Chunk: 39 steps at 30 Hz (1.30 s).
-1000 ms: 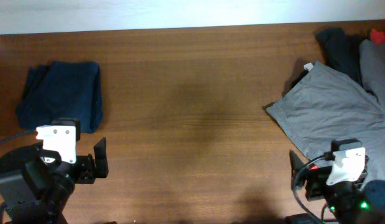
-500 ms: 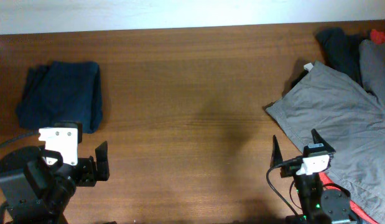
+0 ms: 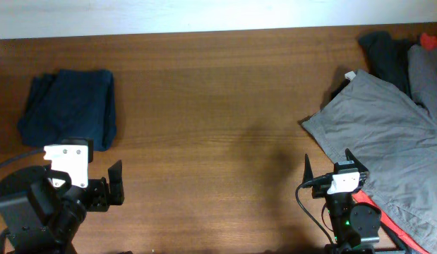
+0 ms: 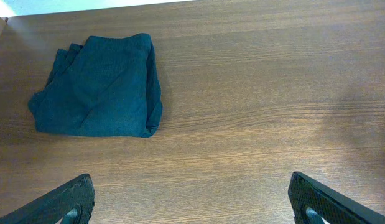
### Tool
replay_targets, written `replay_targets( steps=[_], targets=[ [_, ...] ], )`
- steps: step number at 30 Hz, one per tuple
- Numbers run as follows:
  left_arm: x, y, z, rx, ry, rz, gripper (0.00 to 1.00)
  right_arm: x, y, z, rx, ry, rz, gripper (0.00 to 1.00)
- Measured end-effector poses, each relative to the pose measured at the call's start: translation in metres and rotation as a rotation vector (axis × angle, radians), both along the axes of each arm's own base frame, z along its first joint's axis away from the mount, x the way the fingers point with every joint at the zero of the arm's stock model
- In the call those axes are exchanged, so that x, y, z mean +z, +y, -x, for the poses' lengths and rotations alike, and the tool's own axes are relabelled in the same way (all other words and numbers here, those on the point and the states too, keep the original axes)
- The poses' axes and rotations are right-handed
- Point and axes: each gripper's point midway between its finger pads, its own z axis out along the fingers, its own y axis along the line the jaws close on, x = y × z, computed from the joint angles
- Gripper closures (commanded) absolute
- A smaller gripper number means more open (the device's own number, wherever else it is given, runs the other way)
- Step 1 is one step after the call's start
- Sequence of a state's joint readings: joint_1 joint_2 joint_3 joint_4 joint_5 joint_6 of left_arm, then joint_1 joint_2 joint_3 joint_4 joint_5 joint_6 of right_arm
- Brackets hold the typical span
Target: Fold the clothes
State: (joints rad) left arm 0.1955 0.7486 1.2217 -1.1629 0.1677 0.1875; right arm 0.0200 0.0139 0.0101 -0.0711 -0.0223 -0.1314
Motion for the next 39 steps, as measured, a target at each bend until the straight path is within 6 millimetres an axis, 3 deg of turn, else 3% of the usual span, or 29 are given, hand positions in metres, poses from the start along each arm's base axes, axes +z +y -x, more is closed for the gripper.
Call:
replay_targets(
  steps=[27, 32, 37, 39],
  targets=[
    [-0.003, 0.000, 0.005, 0.000, -0.005, -0.022, 0.01, 0.000, 0.000, 0.000, 0.000, 0.000, 0.000, 0.01],
    [-0.032, -0.019, 0.021, -0.092, -0.073, -0.050, 0.01, 0.000, 0.000, 0.000, 0.000, 0.000, 0.000, 0.01],
    [-0.067, -0.031, 0.007, -0.144, -0.275, -0.044, 0.01, 0.000, 0.000, 0.000, 0.000, 0.000, 0.000, 0.01],
    [-0.091, -0.035, -0.004, -0.138, -0.357, -0.006, 0.01, 0.000, 0.000, 0.000, 0.000, 0.000, 0.000, 0.01]
  ],
)
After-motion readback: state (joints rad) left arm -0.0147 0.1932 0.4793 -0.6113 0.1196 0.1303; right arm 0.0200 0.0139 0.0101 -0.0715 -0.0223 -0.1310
